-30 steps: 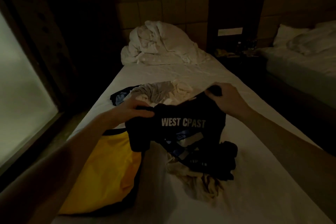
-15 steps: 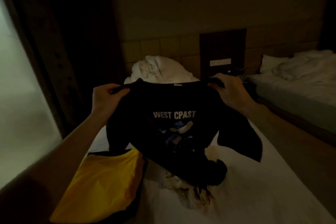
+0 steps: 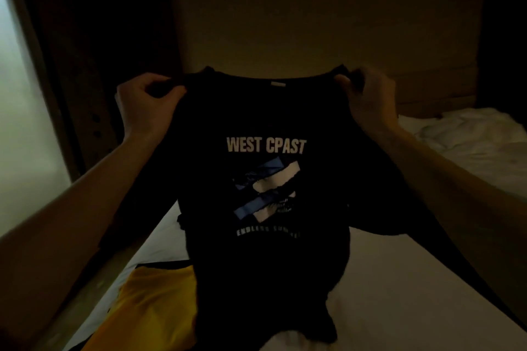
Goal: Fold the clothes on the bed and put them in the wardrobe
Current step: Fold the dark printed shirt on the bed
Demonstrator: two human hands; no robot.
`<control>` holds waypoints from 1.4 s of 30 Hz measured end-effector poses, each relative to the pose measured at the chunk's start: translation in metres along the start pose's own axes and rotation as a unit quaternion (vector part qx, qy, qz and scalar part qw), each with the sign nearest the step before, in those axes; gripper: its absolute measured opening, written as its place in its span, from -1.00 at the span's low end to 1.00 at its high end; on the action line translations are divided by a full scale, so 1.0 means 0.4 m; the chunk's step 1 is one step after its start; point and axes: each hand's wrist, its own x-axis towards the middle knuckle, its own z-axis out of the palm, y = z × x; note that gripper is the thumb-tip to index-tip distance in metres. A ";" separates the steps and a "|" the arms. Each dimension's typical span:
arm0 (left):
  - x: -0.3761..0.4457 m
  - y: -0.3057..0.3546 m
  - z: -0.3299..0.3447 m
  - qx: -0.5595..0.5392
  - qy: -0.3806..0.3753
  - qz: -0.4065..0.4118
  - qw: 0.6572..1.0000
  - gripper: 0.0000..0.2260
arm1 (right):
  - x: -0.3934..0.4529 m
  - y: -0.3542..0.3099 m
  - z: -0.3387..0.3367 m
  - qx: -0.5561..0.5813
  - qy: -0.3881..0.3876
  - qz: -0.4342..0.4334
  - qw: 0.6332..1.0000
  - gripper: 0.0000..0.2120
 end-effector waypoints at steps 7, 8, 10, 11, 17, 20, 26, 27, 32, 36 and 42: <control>-0.013 -0.229 0.194 0.081 -0.095 -0.029 0.992 -0.75 | 0.054 0.176 0.192 -0.058 -0.095 -0.030 0.993 -0.67; -0.029 -0.289 0.233 0.101 -0.126 -0.036 0.986 -0.73 | 0.054 0.225 0.239 -0.071 -0.121 -0.018 0.990 -0.67; -0.070 -0.426 0.319 0.151 -0.183 -0.046 0.970 -0.67 | 0.043 0.334 0.346 -0.086 -0.175 0.020 0.981 -0.70; -0.098 -0.490 0.362 0.168 -0.207 -0.050 0.962 -0.63 | 0.031 0.391 0.405 -0.092 -0.200 0.045 0.974 -0.72; -0.342 -0.864 0.643 0.263 -0.320 -0.086 0.906 -0.64 | -0.134 0.730 0.790 -0.197 -0.269 0.176 0.926 -0.76; -0.509 -1.037 0.727 0.300 -0.421 -0.159 0.841 -0.38 | -0.326 0.826 0.927 -0.281 -0.317 0.191 0.886 -0.66; -0.673 -1.172 0.669 0.353 -0.453 -0.275 0.771 -0.58 | -0.663 0.903 0.955 -0.222 -0.504 0.148 0.822 -0.61; -0.675 -1.183 0.646 0.381 -0.464 -0.295 0.743 -0.61 | -0.680 0.908 0.951 -0.219 -0.511 0.158 0.816 -0.61; -0.645 -1.206 0.548 0.429 -0.553 -0.325 0.636 -0.65 | -0.652 0.904 0.937 -0.164 -0.552 0.188 0.796 -0.56; -0.636 -1.226 0.544 0.307 -0.463 -0.387 0.736 -0.76 | -0.607 0.931 0.865 -0.100 -0.411 0.276 0.863 -0.63; -0.563 -1.125 0.627 0.219 -0.331 -0.363 0.843 -0.77 | -0.542 1.080 0.732 -0.303 -0.358 0.416 0.779 -0.46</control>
